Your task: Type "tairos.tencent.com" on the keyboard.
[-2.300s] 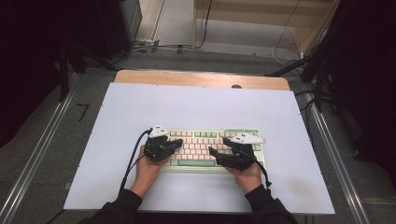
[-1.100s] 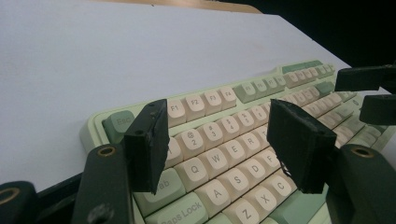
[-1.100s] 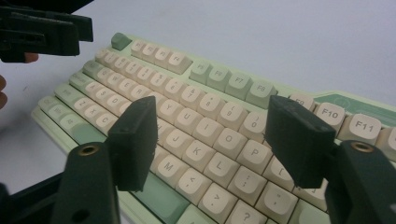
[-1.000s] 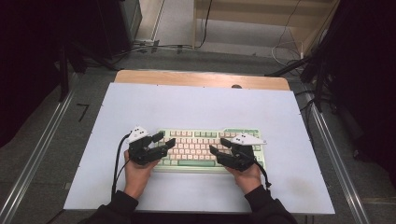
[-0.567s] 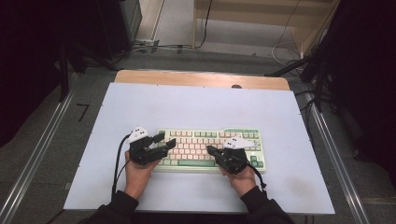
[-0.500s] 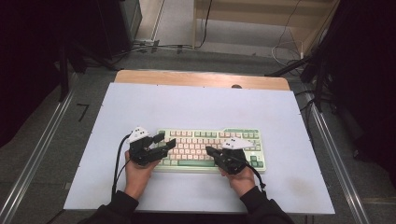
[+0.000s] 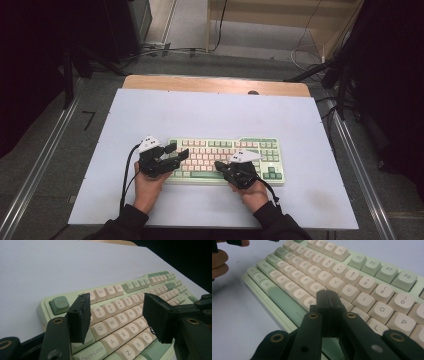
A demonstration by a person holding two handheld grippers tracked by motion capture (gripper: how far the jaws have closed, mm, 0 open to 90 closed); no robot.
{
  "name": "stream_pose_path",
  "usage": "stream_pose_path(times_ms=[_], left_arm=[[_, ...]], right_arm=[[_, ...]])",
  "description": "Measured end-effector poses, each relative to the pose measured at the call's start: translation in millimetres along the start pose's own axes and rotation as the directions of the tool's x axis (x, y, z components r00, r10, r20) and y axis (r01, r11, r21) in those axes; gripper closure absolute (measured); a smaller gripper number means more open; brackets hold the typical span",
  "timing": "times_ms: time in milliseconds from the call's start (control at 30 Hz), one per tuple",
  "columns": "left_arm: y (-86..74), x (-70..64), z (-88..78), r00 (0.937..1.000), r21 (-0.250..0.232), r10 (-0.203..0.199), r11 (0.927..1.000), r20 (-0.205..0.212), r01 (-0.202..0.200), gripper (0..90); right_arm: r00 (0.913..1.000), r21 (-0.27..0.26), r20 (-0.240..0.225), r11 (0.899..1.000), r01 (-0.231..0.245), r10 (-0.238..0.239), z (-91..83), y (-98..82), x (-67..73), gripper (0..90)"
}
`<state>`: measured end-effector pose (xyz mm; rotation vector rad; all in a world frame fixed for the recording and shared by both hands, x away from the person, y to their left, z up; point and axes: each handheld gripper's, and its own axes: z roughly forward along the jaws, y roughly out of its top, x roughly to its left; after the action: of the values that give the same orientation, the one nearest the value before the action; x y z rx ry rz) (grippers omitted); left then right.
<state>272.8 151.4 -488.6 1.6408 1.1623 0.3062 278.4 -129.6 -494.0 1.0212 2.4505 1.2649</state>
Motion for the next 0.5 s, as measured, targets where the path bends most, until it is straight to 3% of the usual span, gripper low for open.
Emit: stream_pose_path(times_ms=[367, 500], left_arm=[[-0.6, -0.8, 1.6, 1.0000, 0.004, 0.002, 1.0000, 0.003, -0.002, 40.6], [-0.4, -1.1, 0.4, 1.0000, -0.001, 0.001, 1.0000, 0.005, -0.001, 40.6]], right_arm=[[1.0000, 0.024, 0.007, 1.000, -0.006, 0.006, 5.5, 0.7, 0.7, 87.2], [0.9997, -0.033, -0.002, 0.999, -0.026, 0.026, -5.9, 5.0, -2.6, 78.3]])
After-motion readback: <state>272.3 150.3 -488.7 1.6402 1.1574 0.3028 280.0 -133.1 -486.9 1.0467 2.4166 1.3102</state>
